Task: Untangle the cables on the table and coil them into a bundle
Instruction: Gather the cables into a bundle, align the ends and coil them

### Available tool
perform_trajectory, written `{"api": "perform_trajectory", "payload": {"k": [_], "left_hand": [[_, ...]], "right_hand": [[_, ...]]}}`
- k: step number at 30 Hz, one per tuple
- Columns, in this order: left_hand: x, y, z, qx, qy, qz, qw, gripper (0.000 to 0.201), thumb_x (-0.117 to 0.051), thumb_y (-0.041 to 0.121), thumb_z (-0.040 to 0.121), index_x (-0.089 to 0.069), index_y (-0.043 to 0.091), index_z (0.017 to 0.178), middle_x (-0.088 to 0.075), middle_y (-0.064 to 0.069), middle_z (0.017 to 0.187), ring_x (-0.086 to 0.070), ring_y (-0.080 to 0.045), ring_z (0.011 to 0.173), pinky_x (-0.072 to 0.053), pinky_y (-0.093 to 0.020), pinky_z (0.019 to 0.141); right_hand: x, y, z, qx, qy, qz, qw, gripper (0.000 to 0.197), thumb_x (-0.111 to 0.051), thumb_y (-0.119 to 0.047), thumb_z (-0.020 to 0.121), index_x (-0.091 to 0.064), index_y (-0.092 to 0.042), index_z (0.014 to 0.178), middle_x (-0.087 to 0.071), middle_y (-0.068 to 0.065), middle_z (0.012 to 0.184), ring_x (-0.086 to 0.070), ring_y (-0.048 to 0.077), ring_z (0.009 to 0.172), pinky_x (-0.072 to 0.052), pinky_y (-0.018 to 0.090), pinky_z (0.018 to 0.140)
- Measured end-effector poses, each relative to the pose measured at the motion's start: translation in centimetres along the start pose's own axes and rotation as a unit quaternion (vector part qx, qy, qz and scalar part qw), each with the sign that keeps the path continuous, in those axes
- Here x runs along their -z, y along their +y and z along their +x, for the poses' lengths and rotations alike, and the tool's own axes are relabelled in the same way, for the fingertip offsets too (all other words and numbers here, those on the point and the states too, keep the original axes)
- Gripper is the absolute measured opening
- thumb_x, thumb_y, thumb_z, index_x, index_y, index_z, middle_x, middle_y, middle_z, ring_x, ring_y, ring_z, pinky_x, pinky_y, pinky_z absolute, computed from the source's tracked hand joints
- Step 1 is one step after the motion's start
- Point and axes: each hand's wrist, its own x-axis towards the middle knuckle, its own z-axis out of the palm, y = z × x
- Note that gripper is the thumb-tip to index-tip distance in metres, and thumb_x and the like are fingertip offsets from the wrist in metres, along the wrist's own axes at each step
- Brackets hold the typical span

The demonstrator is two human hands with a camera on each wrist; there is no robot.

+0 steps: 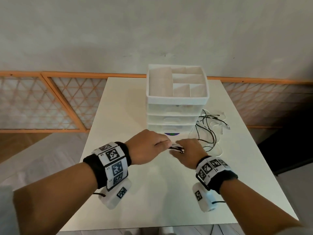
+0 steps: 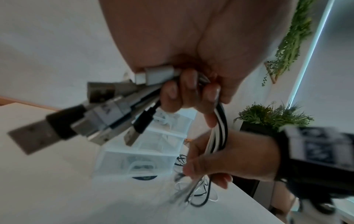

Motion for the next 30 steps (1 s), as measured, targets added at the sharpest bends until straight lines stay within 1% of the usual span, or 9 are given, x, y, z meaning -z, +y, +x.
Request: {"api": "perform_trajectory", "payload": {"k": [4,7,10,14,17,20,24,28,30], "left_hand": [[-1.4,-1.6,-0.9,0.055,-0.075,0.063,0.994,0.031,-0.031,0.025,0.105,-0.048,0.011,0.083,-0.049,-0.002,0.070,-0.046,-0.023,0.068,-0.042,-0.037,0.069],[-2.8,-2.7,-0.6,0.116,-0.063,0.120,0.984,0.027,-0.032,0.025,0.104,-0.051,0.016,0.088,-0.052,-0.002,0.077,-0.053,-0.028,0.075,-0.047,-0.038,0.073],[-3.3,-2.7,-0.4,0.134,-0.066,0.139,0.979,0.027,-0.034,0.026,0.104,-0.056,0.016,0.093,-0.055,-0.004,0.081,-0.053,-0.028,0.076,-0.048,-0.036,0.073],[-2.3,-0.3,-0.2,0.058,-0.073,0.038,0.995,0.023,-0.042,0.022,0.103,-0.061,0.024,0.090,-0.052,0.017,0.076,-0.052,-0.011,0.071,-0.040,-0.019,0.067],[-1.4,-0.8,-0.6,0.058,-0.067,-0.016,0.996,0.006,-0.050,0.035,0.099,-0.049,0.031,0.095,-0.057,0.010,0.077,-0.055,-0.013,0.071,-0.043,-0.025,0.067],[-1.1,-2.4,-1.1,0.062,-0.049,0.006,0.997,0.021,-0.045,0.039,0.101,-0.050,0.020,0.093,-0.054,0.003,0.077,-0.052,-0.020,0.071,-0.044,-0.037,0.073],[-1.5,-2.0,-0.9,0.026,-0.038,0.042,0.998,0.024,-0.039,0.033,0.101,-0.055,0.015,0.096,-0.060,0.000,0.088,-0.056,-0.024,0.083,-0.047,-0.046,0.082],[0.4,-1.0,-0.4,0.033,-0.009,-0.050,0.998,0.020,-0.051,0.029,0.099,-0.064,0.017,0.108,-0.066,0.006,0.088,-0.062,-0.010,0.078,-0.049,-0.024,0.075],[1.9,-1.0,-0.6,0.062,0.043,-0.185,0.980,0.029,-0.057,0.038,0.095,-0.065,0.016,0.111,-0.068,0.001,0.088,-0.061,-0.010,0.076,-0.049,-0.026,0.073]], "right_hand": [[0.3,5.1,0.0,-0.060,0.165,0.003,0.985,0.010,-0.077,-0.008,0.073,-0.072,-0.012,0.081,-0.064,0.007,0.090,-0.064,0.035,0.079,-0.050,0.036,0.069],[-0.6,5.4,-0.6,-0.137,0.028,-0.023,0.990,0.046,-0.076,-0.029,0.081,-0.063,-0.025,0.125,-0.052,0.003,0.133,-0.056,0.030,0.118,-0.046,0.038,0.097],[-0.4,1.9,-1.9,-0.060,-0.060,-0.156,0.984,0.083,-0.069,-0.057,0.077,-0.029,-0.042,0.147,-0.032,-0.004,0.154,-0.036,0.024,0.138,-0.030,0.042,0.114],[-0.6,-3.7,-2.3,0.084,-0.045,0.014,0.995,0.063,-0.065,-0.041,0.077,-0.044,-0.037,0.136,-0.071,-0.008,0.104,-0.062,0.021,0.100,-0.046,0.041,0.093],[0.5,-3.5,-2.0,0.041,0.043,0.181,0.982,0.027,-0.064,-0.013,0.076,-0.066,-0.024,0.101,-0.067,-0.003,0.064,-0.059,0.014,0.056,-0.049,0.028,0.058],[2.5,-2.2,-1.8,-0.004,0.065,0.221,0.973,0.022,-0.072,-0.005,0.078,-0.069,-0.023,0.091,-0.063,-0.007,0.056,-0.052,0.003,0.045,-0.039,0.012,0.050],[3.4,-4.1,-2.5,0.060,-0.031,0.186,0.980,0.032,-0.080,-0.021,0.076,-0.068,-0.030,0.104,-0.064,-0.010,0.068,-0.058,0.001,0.059,-0.043,0.011,0.060],[4.1,-4.5,-2.1,0.070,-0.035,0.320,0.944,0.033,-0.079,-0.028,0.082,-0.066,-0.032,0.113,-0.059,-0.007,0.065,-0.048,0.006,0.051,-0.038,0.019,0.053],[4.4,-3.9,-1.9,0.078,-0.009,0.417,0.906,0.024,-0.068,-0.031,0.091,-0.069,-0.030,0.115,-0.042,0.002,0.058,-0.034,0.013,0.049,-0.029,0.022,0.047]]}}
